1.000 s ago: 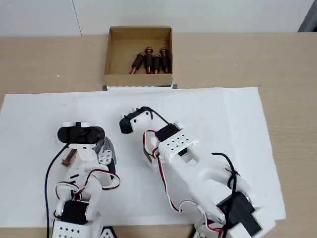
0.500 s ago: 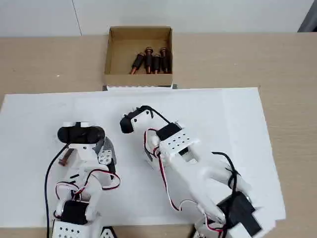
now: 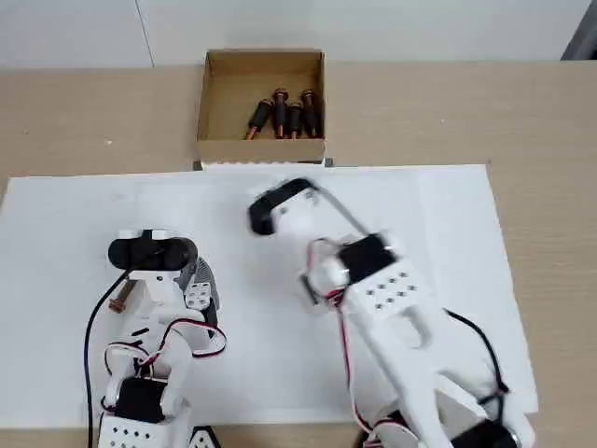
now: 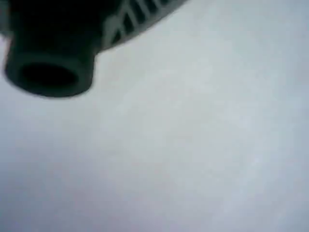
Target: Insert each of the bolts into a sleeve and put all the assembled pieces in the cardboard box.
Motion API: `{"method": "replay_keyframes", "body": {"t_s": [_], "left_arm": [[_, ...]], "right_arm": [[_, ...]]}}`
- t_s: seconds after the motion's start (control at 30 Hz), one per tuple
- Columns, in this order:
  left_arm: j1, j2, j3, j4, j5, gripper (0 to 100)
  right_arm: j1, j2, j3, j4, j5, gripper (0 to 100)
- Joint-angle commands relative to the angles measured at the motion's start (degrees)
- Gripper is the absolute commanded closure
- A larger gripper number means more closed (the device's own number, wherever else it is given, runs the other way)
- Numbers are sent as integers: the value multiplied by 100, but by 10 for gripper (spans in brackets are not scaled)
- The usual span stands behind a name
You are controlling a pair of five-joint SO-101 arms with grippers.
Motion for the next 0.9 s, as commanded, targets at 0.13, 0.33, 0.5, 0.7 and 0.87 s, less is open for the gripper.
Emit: {"method": "replay_keyframes", "body": {"t_s": [0.13,0.33,0.5,0.7,0.87], "left_arm": [[-79,-53,-31,26,18,994],[-88,-18,-268,97,0,994],[-211,-9,-1112,695,-53,994],[-1231,79,-2220,1125,-905,994],[-1635,1169,-3284,1503,-1354,994]], "right_arm": [[1710,-1209,-325,207,53,995],[2826,-1974,-316,382,44,995],[3521,-2360,-299,532,44,995],[4198,-2404,-281,549,44,995],[4409,-2448,44,541,44,995]]}}
